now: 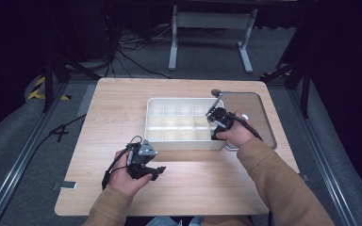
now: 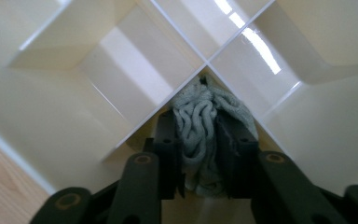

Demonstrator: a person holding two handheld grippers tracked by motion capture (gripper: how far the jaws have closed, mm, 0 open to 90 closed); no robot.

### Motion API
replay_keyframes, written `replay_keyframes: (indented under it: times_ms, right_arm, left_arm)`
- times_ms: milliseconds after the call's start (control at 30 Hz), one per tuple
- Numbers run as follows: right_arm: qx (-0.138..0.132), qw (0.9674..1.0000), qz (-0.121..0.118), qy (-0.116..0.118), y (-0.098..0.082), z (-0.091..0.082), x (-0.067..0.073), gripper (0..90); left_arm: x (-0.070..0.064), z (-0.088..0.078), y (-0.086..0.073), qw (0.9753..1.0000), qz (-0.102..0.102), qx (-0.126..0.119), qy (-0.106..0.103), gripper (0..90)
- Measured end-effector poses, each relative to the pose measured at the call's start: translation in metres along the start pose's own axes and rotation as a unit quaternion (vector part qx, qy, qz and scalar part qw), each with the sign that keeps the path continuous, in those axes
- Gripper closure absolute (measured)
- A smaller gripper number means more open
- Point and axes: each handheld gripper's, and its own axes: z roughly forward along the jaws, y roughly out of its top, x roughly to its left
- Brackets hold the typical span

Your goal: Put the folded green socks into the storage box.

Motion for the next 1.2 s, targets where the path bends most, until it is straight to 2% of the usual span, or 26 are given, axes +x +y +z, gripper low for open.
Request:
replay_keyframes:
  times_ms: [200,400,533,567,633,667,767,800,1000,1067,1100,1133,1200]
  right_arm:
    - [-0.036,0.9986,0.02,0.032,-0.011,-0.02,-0.002,56.8]
    - [-0.098,0.9947,0.015,0.026,-0.025,-0.047,-0.002,56.3]
    - [-0.158,0.987,0.003,0.027,-0.038,-0.068,-0.002,58.6]
    - [-0.158,0.987,0.003,0.027,-0.038,-0.068,-0.002,58.6]
    - [-0.178,0.9837,-0.005,0.027,-0.045,-0.077,0.0,59.9]
    - [-0.187,0.9818,-0.011,0.033,-0.052,-0.083,0.002,64.2]
    - [-0.213,0.9761,-0.023,0.039,-0.063,-0.092,0.007,64.8]
    - [-0.213,0.9761,-0.023,0.039,-0.063,-0.092,0.007,64.8]
    - [-0.245,0.9666,-0.054,0.052,-0.089,-0.099,0.017,61.6]
    - [-0.256,0.9633,-0.06,0.054,-0.098,-0.099,0.02,60.5]
    - [-0.256,0.9633,-0.06,0.054,-0.098,-0.099,0.02,60.5]
    - [-0.262,0.9612,-0.065,0.058,-0.106,-0.096,0.024,59.8]
    - [-0.269,0.9588,-0.066,0.064,-0.112,-0.094,0.027,59.0]
  left_arm:
    - [0.001,0.001,0.0,1.0,-0.001,0.001,-0.002,40.1]
    - [0.0,0.0,0.0,1.0,0.002,0.002,-0.003,40.1]
    - [0.0,-0.002,-0.001,1.0,0.001,0.003,-0.004,39.8]
    - [0.0,-0.002,-0.001,1.0,0.001,0.003,-0.004,39.7]
    - [0.001,-0.003,0.0,1.0,0.001,0.004,-0.005,39.6]
    - [0.001,-0.005,0.002,1.0,0.004,0.004,-0.003,39.5]
    - [0.002,-0.007,0.003,1.0,0.003,0.001,-0.005,39.5]
    - [0.002,-0.008,0.004,1.0,0.004,0.0,-0.007,39.5]
    - [0.002,-0.011,0.008,0.9999,0.007,0.0,-0.013,39.7]
    - [0.002,-0.01,0.008,0.9998,0.01,0.0,-0.017,39.7]
    - [0.002,-0.01,0.008,0.9998,0.01,0.0,-0.017,39.8]
    - [0.002,-0.01,0.008,0.9998,0.01,0.002,-0.017,39.8]
    - [0.0,-0.01,0.008,0.9997,0.011,0.004,-0.019,39.9]
